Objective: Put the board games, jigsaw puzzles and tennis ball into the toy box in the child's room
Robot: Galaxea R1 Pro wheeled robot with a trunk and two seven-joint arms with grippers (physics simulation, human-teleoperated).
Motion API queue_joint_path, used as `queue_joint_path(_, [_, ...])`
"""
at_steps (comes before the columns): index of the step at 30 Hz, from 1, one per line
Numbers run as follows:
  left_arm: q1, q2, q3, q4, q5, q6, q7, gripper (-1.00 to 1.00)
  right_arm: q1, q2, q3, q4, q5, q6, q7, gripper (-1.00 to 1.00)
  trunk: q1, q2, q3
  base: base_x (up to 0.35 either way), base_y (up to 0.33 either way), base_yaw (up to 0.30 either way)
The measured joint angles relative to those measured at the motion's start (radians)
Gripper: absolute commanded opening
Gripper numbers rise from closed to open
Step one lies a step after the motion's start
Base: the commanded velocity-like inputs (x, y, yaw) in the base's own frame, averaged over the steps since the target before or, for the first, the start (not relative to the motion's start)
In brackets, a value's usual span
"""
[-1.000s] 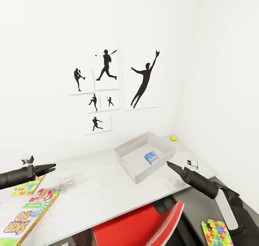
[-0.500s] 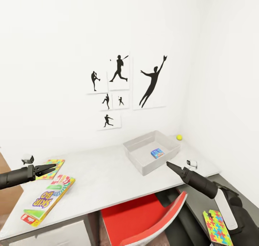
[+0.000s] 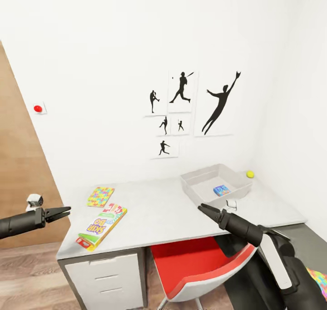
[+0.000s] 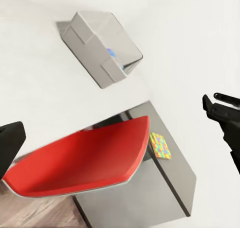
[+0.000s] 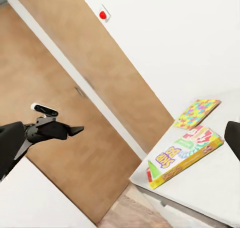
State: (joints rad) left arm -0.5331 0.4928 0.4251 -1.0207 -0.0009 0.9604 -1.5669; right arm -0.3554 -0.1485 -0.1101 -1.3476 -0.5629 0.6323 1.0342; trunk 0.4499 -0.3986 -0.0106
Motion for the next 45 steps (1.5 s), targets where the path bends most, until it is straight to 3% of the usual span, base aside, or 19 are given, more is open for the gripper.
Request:
queue_joint_path(6, [0.0,0.001,0.001,0.0,0.0,0.0,0.0,1.0,0.0,0.003,0.034,-0.004,0.0,0.003,-0.059,1.0,0.0,0.0,0.0,-0.187,0.187,0.282])
queue_joint_path(45, [0.0,0.003,0.003,0.003,0.0,0.001,0.0,1.0,0.0,0.004,0.059,-0.003,0.001,0.006,-0.152,1.0,0.0,0.0,0.0,-0.032,0.074,0.282])
